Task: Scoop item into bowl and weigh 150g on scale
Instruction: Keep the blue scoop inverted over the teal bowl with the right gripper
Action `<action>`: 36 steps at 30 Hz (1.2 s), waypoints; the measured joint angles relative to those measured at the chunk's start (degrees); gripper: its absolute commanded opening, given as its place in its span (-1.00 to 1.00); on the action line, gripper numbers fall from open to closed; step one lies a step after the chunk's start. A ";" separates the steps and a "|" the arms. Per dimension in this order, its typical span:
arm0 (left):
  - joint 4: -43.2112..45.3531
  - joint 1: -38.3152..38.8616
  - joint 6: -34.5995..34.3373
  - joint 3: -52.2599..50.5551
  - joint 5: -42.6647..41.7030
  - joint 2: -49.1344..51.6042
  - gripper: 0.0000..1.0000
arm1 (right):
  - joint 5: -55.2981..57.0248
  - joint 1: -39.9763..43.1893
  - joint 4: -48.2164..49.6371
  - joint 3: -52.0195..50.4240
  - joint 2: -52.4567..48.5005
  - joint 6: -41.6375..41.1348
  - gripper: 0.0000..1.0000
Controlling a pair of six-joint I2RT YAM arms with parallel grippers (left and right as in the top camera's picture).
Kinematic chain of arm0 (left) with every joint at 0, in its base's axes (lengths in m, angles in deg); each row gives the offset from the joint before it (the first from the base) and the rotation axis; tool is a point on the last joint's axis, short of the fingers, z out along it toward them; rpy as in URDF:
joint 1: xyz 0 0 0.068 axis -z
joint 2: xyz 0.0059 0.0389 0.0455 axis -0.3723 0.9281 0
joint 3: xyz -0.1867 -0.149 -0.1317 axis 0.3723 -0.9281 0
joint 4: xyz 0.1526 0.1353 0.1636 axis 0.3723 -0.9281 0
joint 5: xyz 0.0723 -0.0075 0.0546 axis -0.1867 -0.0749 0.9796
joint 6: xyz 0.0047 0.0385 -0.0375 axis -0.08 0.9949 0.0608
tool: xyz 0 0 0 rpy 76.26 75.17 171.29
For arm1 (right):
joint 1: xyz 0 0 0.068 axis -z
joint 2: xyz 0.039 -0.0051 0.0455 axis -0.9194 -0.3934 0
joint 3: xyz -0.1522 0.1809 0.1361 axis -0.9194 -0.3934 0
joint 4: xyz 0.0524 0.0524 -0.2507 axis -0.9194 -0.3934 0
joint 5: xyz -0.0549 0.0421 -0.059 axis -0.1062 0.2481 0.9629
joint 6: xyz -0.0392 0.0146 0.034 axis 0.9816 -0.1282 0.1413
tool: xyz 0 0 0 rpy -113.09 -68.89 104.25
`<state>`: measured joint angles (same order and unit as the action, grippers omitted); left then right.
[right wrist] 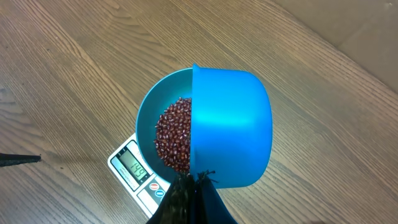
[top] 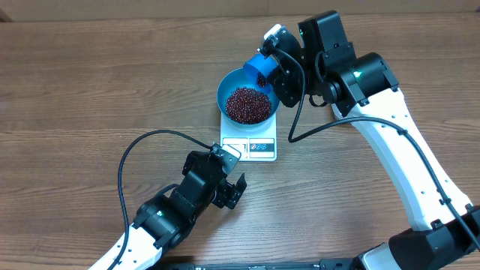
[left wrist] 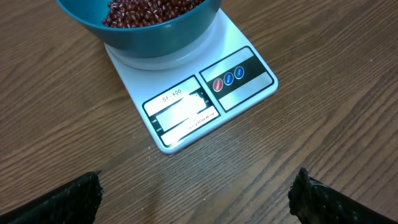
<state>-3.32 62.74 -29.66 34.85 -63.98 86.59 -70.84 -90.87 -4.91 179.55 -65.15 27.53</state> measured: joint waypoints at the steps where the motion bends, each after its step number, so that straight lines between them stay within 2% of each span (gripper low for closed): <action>1: 0.00 0.00 0.00 0.00 0.00 0.00 1.00 | 0.00 0.00 0.04 0.00 0.00 -0.02 -0.92; 36: 0.00 0.00 0.00 0.00 0.00 0.00 0.99 | 0.00 0.00 -0.04 0.00 0.00 -0.17 -0.92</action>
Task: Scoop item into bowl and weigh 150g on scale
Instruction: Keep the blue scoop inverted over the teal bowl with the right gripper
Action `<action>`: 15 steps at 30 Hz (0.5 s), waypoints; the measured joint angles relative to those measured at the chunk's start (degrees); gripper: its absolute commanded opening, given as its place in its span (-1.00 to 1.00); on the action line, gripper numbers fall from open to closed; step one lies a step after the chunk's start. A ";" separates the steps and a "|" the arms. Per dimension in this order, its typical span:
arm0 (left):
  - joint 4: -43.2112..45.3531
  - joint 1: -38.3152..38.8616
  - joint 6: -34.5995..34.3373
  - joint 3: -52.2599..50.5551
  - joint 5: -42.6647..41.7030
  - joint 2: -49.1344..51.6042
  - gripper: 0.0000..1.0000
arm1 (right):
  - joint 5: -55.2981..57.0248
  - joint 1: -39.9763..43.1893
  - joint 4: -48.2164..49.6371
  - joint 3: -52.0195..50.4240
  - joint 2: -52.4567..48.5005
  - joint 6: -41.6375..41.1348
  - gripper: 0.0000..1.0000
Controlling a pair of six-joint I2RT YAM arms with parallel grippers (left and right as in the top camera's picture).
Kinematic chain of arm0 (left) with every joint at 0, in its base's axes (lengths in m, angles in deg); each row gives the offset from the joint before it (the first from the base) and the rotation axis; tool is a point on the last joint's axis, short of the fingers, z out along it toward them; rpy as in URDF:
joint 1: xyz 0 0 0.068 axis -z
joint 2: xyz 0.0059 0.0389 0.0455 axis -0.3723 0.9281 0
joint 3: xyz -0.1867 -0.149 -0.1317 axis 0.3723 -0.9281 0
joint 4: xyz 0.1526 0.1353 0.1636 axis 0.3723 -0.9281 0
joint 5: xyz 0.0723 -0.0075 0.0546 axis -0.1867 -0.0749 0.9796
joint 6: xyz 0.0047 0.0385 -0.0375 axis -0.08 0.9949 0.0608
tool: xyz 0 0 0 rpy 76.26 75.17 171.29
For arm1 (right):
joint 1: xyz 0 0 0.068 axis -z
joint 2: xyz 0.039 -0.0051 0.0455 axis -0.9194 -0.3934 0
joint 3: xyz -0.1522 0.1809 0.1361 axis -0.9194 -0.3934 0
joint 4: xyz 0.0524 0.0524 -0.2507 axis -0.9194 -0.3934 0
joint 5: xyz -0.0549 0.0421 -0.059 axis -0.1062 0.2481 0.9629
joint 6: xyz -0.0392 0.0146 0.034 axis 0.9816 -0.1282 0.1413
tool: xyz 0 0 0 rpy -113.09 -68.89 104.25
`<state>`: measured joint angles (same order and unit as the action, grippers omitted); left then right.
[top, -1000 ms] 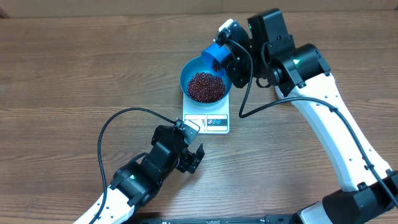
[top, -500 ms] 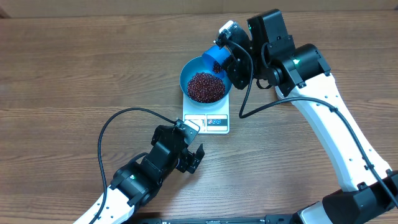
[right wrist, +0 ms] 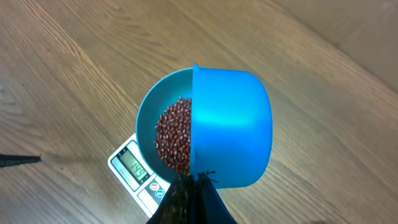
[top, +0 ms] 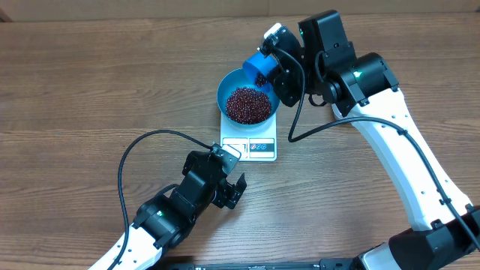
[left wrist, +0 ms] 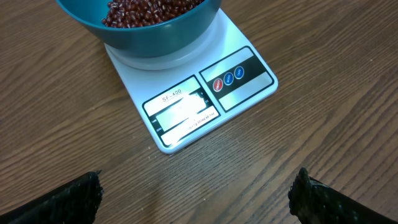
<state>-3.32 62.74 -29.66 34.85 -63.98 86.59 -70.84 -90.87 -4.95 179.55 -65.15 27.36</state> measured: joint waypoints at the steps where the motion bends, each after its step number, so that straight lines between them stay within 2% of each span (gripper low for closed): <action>1: 0.00 0.00 0.00 0.00 0.00 0.00 0.99 | 0.02 0.00 0.02 0.00 0.00 -0.02 -0.92; 15: 0.00 0.00 0.00 0.00 0.00 0.00 0.99 | 0.00 0.00 0.07 0.00 0.00 -0.02 -0.92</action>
